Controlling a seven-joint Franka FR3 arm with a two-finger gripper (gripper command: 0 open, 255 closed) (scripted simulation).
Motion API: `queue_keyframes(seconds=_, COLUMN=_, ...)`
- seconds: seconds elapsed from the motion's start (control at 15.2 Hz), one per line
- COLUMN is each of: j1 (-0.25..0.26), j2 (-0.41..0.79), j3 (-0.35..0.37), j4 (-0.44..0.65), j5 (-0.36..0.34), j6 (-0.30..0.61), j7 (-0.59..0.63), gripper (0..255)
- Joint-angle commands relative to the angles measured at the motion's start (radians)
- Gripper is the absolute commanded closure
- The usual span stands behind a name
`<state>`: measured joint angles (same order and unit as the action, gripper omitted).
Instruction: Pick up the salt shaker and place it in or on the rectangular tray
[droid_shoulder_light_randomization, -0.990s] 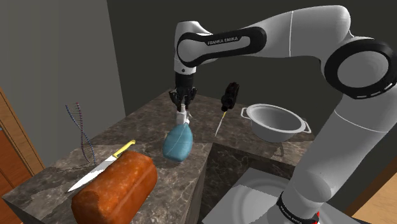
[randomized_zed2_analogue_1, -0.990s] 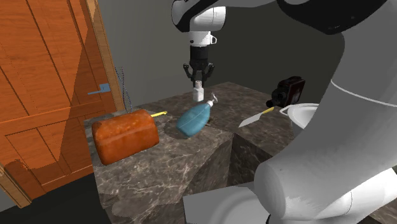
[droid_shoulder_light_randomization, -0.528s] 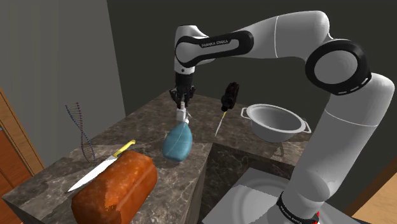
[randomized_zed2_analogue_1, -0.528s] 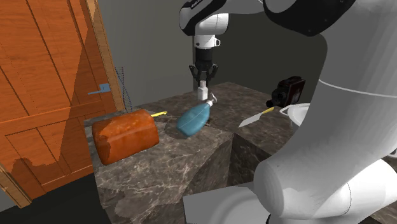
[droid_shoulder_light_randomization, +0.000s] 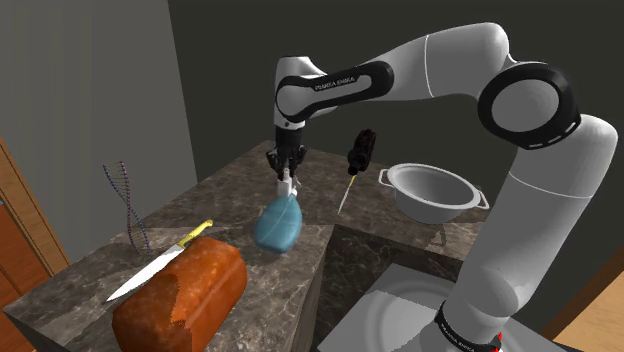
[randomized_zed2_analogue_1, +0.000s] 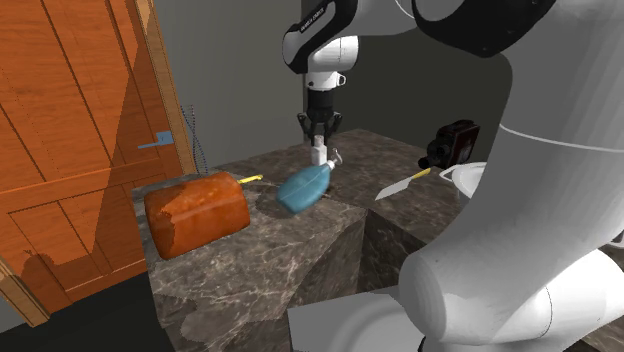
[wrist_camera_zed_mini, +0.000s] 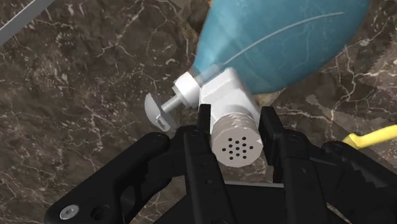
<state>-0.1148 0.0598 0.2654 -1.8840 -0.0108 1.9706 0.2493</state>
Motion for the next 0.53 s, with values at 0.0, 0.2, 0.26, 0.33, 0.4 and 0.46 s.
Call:
queue_keyframes(seconds=0.0, j1=0.000, j2=0.011, j3=0.000, j4=-0.026, j5=-0.001, j6=0.024, j7=0.000, gripper=255)
queue_keyframes(seconds=0.2, j1=0.001, j2=0.022, j3=0.000, j4=-0.054, j5=-0.004, j6=0.062, j7=0.002, gripper=255)
queue_keyframes(seconds=0.26, j1=0.002, j2=0.026, j3=0.000, j4=-0.063, j5=-0.006, j6=0.075, j7=0.003, gripper=255)
queue_keyframes(seconds=0.33, j1=0.002, j2=0.030, j3=0.000, j4=-0.072, j5=-0.007, j6=0.088, j7=0.004, gripper=255)
queue_keyframes(seconds=0.4, j1=0.002, j2=0.034, j3=-0.001, j4=-0.080, j5=-0.008, j6=0.100, j7=0.005, gripper=255)
queue_keyframes(seconds=0.46, j1=0.003, j2=0.039, j3=-0.001, j4=-0.089, j5=-0.010, j6=0.113, j7=0.006, gripper=255)
